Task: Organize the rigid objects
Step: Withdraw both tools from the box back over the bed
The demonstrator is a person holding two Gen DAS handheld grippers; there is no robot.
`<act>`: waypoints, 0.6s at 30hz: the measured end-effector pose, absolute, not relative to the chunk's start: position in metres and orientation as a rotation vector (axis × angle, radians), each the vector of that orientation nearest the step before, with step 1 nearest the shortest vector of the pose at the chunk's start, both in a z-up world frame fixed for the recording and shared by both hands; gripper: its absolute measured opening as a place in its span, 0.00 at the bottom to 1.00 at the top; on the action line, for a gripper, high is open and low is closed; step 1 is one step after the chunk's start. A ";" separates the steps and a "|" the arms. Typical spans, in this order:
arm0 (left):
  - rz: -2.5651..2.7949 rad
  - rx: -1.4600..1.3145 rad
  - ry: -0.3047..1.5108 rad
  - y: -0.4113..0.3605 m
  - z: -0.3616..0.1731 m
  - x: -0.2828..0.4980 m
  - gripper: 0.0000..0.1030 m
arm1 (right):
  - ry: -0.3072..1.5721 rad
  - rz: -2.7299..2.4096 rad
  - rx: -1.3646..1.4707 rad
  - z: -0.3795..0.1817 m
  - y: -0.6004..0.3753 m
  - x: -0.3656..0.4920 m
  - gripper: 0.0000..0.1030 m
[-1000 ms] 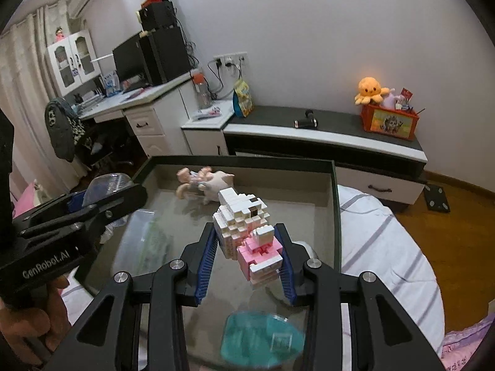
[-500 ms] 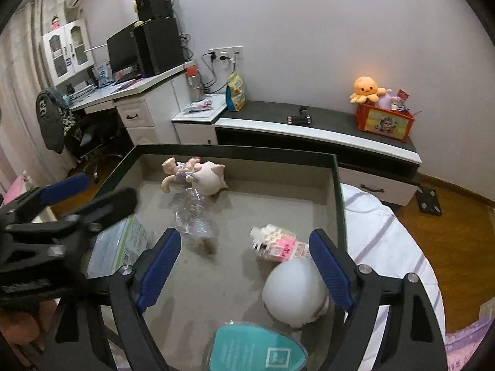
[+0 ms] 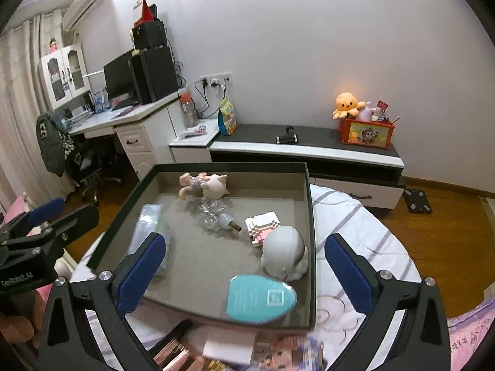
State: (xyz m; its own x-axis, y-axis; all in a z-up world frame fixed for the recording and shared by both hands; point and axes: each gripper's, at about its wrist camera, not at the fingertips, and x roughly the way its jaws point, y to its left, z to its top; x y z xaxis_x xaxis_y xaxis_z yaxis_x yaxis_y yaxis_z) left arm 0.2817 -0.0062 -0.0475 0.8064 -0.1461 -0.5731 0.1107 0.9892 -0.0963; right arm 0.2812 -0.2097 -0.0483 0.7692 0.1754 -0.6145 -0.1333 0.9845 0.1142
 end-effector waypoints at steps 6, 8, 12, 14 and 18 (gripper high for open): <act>-0.119 -0.049 0.603 0.001 -0.040 0.244 1.00 | 0.624 0.178 0.085 -0.032 -0.211 0.244 1.00; -0.113 -0.052 0.601 0.005 -0.039 0.231 1.00 | 0.610 0.181 0.091 -0.027 -0.212 0.229 1.00; -0.102 -0.048 0.599 0.007 -0.038 0.210 1.00 | 0.590 0.184 0.102 -0.021 -0.215 0.205 1.00; -0.096 -0.049 0.599 0.008 -0.039 0.199 1.00 | 0.586 0.179 0.111 -0.020 -0.216 0.190 1.00; -0.087 -0.041 0.591 0.012 -0.037 0.178 1.00 | 0.568 0.179 0.122 -0.017 -0.219 0.165 1.00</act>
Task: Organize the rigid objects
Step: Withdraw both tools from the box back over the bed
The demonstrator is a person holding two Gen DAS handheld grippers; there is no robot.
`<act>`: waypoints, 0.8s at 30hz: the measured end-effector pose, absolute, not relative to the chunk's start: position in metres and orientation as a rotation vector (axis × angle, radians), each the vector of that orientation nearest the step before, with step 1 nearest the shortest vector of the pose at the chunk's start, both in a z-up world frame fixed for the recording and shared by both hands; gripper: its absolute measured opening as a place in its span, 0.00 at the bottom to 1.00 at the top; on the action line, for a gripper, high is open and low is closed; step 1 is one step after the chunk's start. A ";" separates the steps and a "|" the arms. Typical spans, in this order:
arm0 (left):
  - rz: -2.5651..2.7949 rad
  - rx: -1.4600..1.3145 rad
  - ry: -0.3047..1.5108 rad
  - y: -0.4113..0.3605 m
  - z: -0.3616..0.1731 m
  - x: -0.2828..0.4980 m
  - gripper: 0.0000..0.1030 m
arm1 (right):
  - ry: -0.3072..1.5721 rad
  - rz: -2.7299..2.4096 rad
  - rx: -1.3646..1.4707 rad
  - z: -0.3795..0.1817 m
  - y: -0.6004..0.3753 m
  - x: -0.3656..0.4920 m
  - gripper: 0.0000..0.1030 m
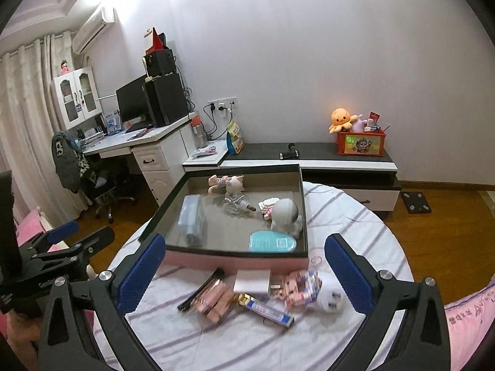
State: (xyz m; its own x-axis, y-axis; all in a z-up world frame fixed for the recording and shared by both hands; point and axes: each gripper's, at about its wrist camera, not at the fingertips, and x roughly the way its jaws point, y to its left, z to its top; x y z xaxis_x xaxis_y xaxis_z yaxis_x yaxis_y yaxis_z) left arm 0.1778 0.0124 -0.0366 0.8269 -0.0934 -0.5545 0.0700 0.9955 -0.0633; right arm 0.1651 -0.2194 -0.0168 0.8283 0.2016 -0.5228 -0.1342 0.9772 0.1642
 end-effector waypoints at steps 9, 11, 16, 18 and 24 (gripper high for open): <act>-0.086 -0.024 0.588 0.012 -0.037 0.140 1.00 | 0.566 0.168 0.141 -0.024 -0.218 0.123 1.00; -0.085 -0.023 0.595 0.012 -0.040 0.133 1.00 | 0.571 0.168 0.139 -0.027 -0.217 0.118 1.00; -0.093 -0.035 0.620 0.014 -0.048 0.119 1.00 | 0.589 0.168 0.136 -0.034 -0.214 0.108 1.00; -0.096 -0.038 0.623 0.014 -0.049 0.115 1.00 | 0.590 0.169 0.128 -0.034 -0.212 0.105 1.00; -0.101 -0.039 0.626 0.013 -0.052 0.106 1.00 | 0.579 0.169 0.116 -0.030 -0.207 0.099 1.00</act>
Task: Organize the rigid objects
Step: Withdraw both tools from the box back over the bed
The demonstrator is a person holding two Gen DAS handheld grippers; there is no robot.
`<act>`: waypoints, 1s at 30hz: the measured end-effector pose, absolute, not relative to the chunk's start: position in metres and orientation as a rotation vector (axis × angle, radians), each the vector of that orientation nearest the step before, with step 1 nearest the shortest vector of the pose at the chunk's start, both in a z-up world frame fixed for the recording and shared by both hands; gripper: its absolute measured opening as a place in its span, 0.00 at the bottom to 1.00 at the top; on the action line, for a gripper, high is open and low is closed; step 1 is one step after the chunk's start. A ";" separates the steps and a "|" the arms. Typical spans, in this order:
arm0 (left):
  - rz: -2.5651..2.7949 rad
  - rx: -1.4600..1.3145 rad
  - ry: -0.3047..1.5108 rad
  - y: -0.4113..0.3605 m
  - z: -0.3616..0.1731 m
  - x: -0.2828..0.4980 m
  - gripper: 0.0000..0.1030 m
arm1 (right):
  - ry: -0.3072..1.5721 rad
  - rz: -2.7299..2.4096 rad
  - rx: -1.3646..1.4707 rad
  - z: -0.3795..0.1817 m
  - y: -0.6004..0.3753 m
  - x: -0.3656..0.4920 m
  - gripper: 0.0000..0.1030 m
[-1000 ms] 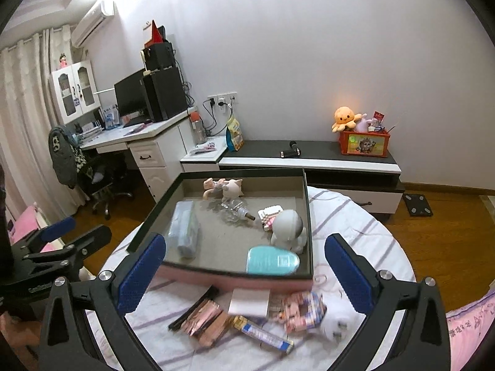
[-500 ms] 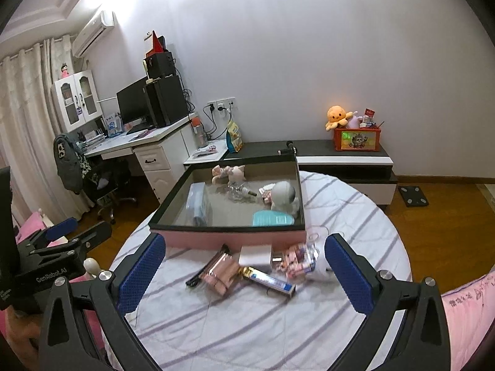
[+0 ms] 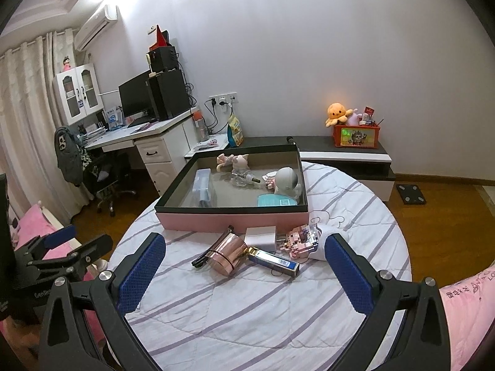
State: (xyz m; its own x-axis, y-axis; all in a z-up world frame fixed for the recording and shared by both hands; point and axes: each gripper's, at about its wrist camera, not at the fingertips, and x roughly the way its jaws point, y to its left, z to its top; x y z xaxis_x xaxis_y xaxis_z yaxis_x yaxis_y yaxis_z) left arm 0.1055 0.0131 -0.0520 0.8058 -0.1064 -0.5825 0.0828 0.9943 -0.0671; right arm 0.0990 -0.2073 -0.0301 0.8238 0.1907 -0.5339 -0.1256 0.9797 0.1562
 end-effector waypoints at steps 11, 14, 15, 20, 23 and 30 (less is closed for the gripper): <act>-0.104 -0.042 0.624 0.012 -0.052 0.103 1.00 | 0.581 0.169 0.107 -0.028 -0.204 0.096 1.00; -0.105 -0.043 0.625 0.012 -0.052 0.103 1.00 | 0.581 0.169 0.106 -0.029 -0.203 0.096 1.00; -0.104 -0.043 0.626 0.012 -0.052 0.103 1.00 | 0.581 0.168 0.106 -0.029 -0.203 0.096 1.00; -0.105 -0.042 0.626 0.011 -0.053 0.101 1.00 | 0.582 0.168 0.107 -0.029 -0.203 0.096 1.00; -0.105 -0.044 0.627 0.012 -0.053 0.102 1.00 | 0.583 0.167 0.109 -0.030 -0.203 0.095 1.00; -0.104 -0.040 0.638 0.007 -0.057 0.102 1.00 | 0.598 0.145 0.123 -0.036 -0.213 0.096 1.00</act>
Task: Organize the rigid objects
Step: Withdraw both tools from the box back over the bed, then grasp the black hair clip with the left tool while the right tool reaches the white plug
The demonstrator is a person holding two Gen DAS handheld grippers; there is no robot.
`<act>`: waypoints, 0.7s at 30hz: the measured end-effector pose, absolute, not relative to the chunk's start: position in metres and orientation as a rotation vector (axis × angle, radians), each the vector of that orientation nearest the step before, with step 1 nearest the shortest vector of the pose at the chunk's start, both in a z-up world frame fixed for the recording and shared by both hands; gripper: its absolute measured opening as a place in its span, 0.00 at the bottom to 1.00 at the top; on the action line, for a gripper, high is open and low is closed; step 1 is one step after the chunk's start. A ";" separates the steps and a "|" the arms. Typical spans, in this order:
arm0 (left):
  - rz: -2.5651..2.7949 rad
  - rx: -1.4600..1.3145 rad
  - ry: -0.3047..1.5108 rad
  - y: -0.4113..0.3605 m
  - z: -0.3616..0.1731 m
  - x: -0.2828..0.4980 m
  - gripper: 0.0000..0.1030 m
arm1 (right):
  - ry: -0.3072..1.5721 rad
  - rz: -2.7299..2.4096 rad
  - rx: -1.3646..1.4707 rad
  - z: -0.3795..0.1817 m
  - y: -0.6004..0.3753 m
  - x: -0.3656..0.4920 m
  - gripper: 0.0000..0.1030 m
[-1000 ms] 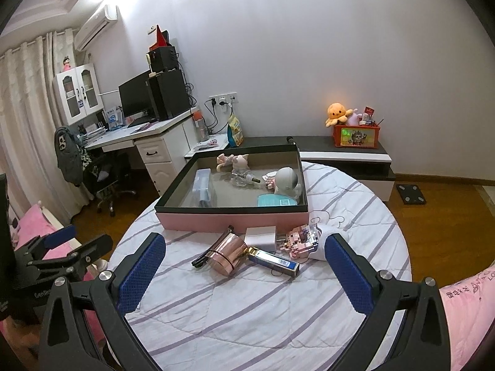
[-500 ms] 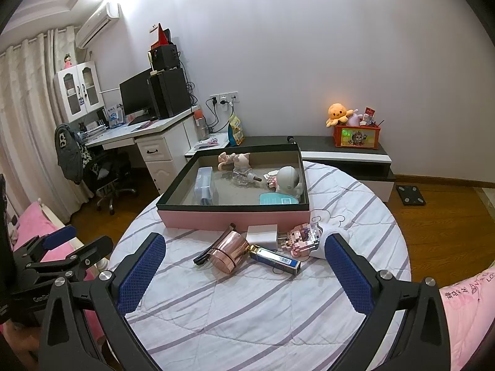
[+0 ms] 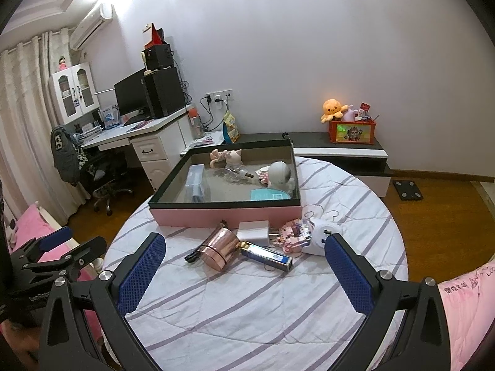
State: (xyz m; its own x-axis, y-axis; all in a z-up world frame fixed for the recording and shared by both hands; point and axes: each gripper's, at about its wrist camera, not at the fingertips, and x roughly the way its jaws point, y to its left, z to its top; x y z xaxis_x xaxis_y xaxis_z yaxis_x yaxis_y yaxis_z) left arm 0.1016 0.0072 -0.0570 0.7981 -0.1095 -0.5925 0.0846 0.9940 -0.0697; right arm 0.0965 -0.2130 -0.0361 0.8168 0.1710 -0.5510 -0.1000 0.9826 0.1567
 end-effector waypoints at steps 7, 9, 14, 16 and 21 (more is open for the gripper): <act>-0.108 -0.039 0.688 0.000 -0.075 0.117 1.00 | 0.645 0.103 0.140 -0.053 -0.231 0.104 1.00; -0.107 -0.036 0.707 -0.003 -0.084 0.123 1.00 | 0.663 0.093 0.146 -0.059 -0.236 0.107 1.00; -0.106 -0.016 0.758 -0.009 -0.105 0.142 1.00 | 0.711 0.071 0.152 -0.075 -0.245 0.119 1.00; -0.113 -0.011 0.775 -0.012 -0.113 0.150 1.00 | 0.730 0.067 0.155 -0.082 -0.246 0.124 1.00; -0.126 0.023 0.821 -0.021 -0.132 0.172 1.00 | 0.775 0.055 0.151 -0.098 -0.249 0.138 1.00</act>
State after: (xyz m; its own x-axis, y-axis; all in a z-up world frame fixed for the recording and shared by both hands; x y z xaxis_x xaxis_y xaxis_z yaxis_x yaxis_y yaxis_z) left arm 0.1725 -0.0207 -0.1321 0.6741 -0.1032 -0.7314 0.1211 0.9922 -0.0285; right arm 0.1377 -0.2485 -0.0982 0.7133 0.1053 -0.6929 0.0059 0.9877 0.1561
